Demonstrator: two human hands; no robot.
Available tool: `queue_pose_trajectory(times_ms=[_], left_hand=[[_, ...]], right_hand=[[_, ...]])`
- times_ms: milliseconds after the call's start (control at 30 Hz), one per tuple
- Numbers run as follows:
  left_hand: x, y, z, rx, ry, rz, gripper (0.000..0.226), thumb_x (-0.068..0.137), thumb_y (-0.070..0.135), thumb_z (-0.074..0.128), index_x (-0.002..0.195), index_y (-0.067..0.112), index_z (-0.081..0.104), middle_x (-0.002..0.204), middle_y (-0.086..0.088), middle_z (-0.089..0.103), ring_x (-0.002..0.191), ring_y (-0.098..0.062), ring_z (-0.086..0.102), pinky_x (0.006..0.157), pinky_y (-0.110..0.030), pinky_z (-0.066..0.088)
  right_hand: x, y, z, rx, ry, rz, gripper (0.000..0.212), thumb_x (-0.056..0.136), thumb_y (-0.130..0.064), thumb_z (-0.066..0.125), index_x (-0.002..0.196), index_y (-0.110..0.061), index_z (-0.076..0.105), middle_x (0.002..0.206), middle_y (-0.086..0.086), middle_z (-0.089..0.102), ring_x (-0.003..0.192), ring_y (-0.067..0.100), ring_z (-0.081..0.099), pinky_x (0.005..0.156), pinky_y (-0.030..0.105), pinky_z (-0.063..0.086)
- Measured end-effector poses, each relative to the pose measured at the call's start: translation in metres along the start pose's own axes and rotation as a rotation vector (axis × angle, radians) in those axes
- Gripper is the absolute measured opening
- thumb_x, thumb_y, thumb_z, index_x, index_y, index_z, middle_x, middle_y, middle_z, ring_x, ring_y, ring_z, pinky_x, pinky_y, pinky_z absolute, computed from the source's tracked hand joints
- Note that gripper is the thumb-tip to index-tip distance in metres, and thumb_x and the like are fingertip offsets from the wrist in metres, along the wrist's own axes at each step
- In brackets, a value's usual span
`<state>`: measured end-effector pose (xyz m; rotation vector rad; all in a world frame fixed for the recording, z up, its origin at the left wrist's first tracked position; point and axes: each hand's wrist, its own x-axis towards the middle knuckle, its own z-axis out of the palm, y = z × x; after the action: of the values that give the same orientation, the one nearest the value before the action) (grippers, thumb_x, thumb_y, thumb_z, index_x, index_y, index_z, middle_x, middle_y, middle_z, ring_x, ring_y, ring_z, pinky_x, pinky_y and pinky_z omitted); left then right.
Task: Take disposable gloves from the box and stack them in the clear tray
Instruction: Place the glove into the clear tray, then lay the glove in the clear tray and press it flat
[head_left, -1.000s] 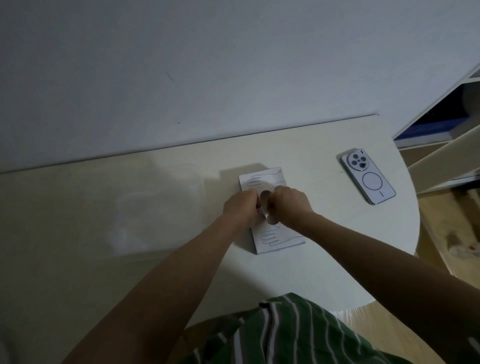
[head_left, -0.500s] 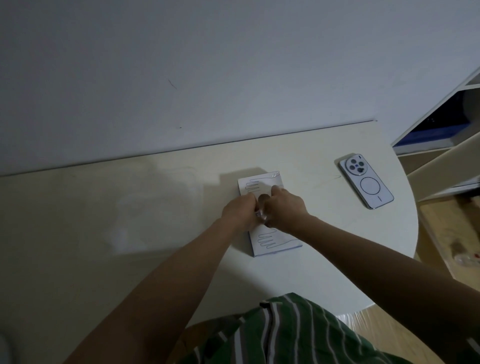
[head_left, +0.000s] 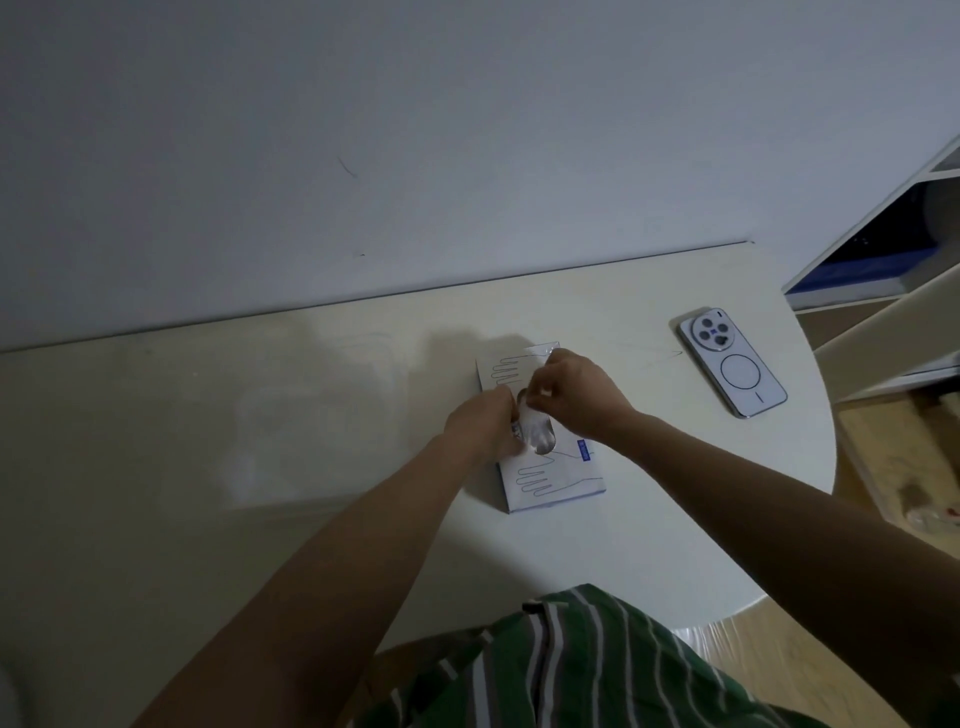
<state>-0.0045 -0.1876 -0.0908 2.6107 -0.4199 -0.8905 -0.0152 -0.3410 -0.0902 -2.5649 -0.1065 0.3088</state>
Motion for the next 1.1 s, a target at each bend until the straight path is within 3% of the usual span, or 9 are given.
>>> queue_pose_trajectory(times_ms=[167, 233, 367, 500, 767, 933, 1033, 1100], left_hand=[[0.002, 0.001, 0.000, 0.030, -0.009, -0.013, 0.039, 0.088, 0.029, 0.065, 0.118, 0.011, 0.049, 0.121, -0.007, 0.058, 0.106, -0.025, 0.057, 0.085, -0.035, 0.047], [0.003, 0.002, 0.000, 0.037, -0.014, -0.025, 0.043, 0.085, 0.032, 0.067, 0.118, 0.011, 0.049, 0.119, -0.006, 0.059, 0.104, -0.025, 0.058, 0.081, -0.034, 0.047], [0.004, 0.006, -0.001, 0.081, -0.028, -0.038, 0.049, 0.083, 0.033, 0.069, 0.121, 0.011, 0.048, 0.114, -0.007, 0.062, 0.102, -0.026, 0.061, 0.074, -0.031, 0.044], [0.005, 0.005, -0.001, 0.108, -0.028, -0.028, 0.046, 0.083, 0.031, 0.068, 0.120, 0.009, 0.052, 0.111, -0.008, 0.064, 0.100, -0.027, 0.062, 0.079, -0.035, 0.050], [0.005, -0.002, 0.001, 0.085, -0.004, 0.004, 0.046, 0.082, 0.031, 0.071, 0.117, 0.009, 0.051, 0.118, -0.009, 0.059, 0.105, -0.027, 0.058, 0.081, -0.033, 0.046], [0.008, -0.006, 0.002, 0.010, 0.011, 0.012, 0.047, 0.083, 0.032, 0.064, 0.125, 0.016, 0.053, 0.116, -0.005, 0.062, 0.106, -0.027, 0.060, 0.083, -0.032, 0.049], [0.006, -0.017, 0.001, -0.265, 0.110, 0.068, 0.047, 0.084, 0.030, 0.069, 0.123, 0.012, 0.049, 0.105, -0.002, 0.059, 0.092, -0.020, 0.058, 0.079, -0.029, 0.046], [0.000, -0.019, -0.002, -0.429, 0.219, 0.135, 0.058, 0.082, 0.022, 0.073, 0.128, 0.011, 0.039, 0.109, -0.003, 0.047, 0.086, -0.017, 0.051, 0.079, -0.030, 0.047]], right_hand=[[-0.009, 0.003, -0.004, 0.203, 0.114, -0.038, 0.007, 0.089, -0.010, 0.066, 0.089, -0.004, 0.067, 0.094, 0.007, 0.058, 0.080, 0.018, 0.059, 0.075, 0.025, 0.051], [-0.011, 0.001, -0.004, 0.312, 0.153, -0.028, 0.006, 0.091, -0.007, 0.063, 0.089, -0.002, 0.064, 0.093, 0.008, 0.060, 0.081, 0.018, 0.059, 0.075, 0.020, 0.049], [-0.012, -0.005, -0.006, 0.498, 0.196, 0.025, 0.008, 0.096, -0.012, 0.056, 0.088, -0.012, 0.057, 0.084, -0.001, 0.064, 0.075, 0.003, 0.058, 0.068, 0.010, 0.044], [-0.008, -0.012, -0.010, 0.639, 0.280, 0.076, 0.015, 0.101, -0.017, 0.047, 0.089, -0.010, 0.054, 0.074, -0.002, 0.059, 0.066, 0.004, 0.053, 0.065, 0.019, 0.045], [-0.009, -0.002, -0.032, 0.817, 0.468, 0.262, 0.023, 0.101, -0.029, 0.045, 0.081, -0.020, 0.051, 0.071, -0.007, 0.050, 0.061, 0.005, 0.044, 0.060, 0.022, 0.039], [-0.011, 0.006, -0.029, 0.747, 0.339, 0.375, 0.023, 0.100, -0.029, 0.045, 0.090, -0.010, 0.056, 0.074, 0.000, 0.055, 0.063, 0.011, 0.050, 0.057, 0.025, 0.039], [-0.015, 0.010, -0.022, 0.733, 0.260, 0.455, 0.024, 0.098, -0.027, 0.046, 0.088, -0.008, 0.057, 0.076, 0.004, 0.056, 0.061, 0.014, 0.054, 0.049, 0.023, 0.038], [-0.017, 0.010, -0.022, 0.768, 0.211, 0.490, 0.026, 0.098, -0.026, 0.047, 0.080, -0.010, 0.056, 0.070, 0.004, 0.055, 0.047, 0.005, 0.054, 0.040, 0.017, 0.035]])
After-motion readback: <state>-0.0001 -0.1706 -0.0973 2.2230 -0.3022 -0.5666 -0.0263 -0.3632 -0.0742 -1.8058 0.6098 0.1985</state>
